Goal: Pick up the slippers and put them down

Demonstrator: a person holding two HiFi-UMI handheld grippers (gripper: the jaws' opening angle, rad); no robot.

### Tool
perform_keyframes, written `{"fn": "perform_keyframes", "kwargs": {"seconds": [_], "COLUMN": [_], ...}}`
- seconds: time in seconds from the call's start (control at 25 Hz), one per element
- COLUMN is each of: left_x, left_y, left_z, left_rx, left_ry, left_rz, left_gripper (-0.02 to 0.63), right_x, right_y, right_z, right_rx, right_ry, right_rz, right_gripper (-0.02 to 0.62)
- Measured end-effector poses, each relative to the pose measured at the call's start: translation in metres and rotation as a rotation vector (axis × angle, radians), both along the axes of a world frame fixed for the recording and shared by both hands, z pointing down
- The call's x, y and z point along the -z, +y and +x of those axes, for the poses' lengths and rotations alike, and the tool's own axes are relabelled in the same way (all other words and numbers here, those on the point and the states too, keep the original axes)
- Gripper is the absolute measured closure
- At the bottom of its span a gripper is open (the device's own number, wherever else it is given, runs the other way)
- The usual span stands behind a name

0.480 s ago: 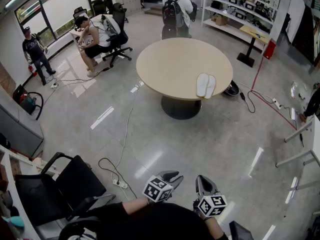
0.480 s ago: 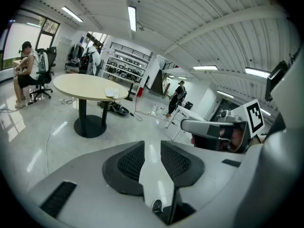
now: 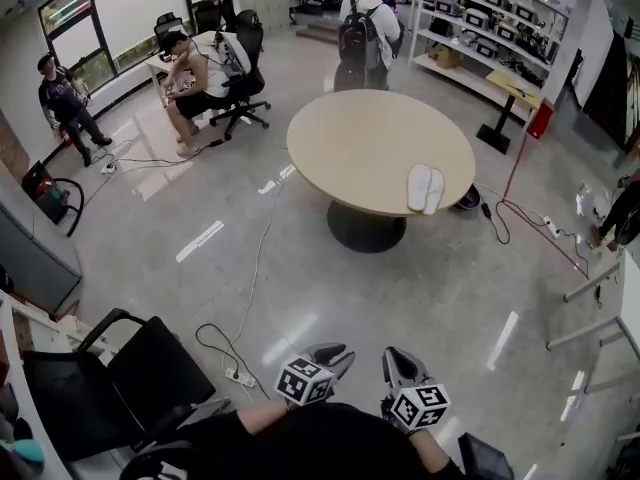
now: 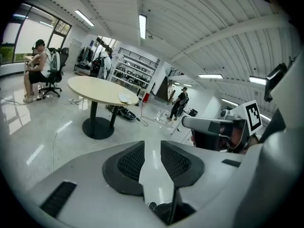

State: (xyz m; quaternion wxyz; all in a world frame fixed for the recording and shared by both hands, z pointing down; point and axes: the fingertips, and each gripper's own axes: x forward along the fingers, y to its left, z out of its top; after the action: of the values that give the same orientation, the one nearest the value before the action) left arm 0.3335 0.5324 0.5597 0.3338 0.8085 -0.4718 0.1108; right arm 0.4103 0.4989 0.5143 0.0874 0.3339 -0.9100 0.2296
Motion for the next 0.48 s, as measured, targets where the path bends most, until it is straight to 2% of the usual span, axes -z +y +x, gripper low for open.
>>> {"fn": "perform_keyframes", "kwargs": {"seconds": [0.2, 0.32, 0.48], "left_x": [0.010, -0.004, -0.021], "left_y": [0.004, 0.008, 0.003], "left_z": [-0.038, -0.039, -0.042], "left_rx": [0.068, 0.081, 0.075], "left_ry": [0.006, 0.046, 0.072], "left_rz": [0.041, 0.006, -0.029], "left_gripper": [0.486, 0.486, 0.486], "right_x": [-0.001, -0.011, -0.032], "right_y": [0.003, 0.005, 0.001], "right_z": [-0.034, -0.033, -0.025], "right_rx": [0.033, 0.032, -0.020], "right_ry": [-0.006, 0.013, 0.026], "right_rz": [-0.011, -0.025, -0.095], "right_gripper": [0.580, 0.580, 0.580]}}
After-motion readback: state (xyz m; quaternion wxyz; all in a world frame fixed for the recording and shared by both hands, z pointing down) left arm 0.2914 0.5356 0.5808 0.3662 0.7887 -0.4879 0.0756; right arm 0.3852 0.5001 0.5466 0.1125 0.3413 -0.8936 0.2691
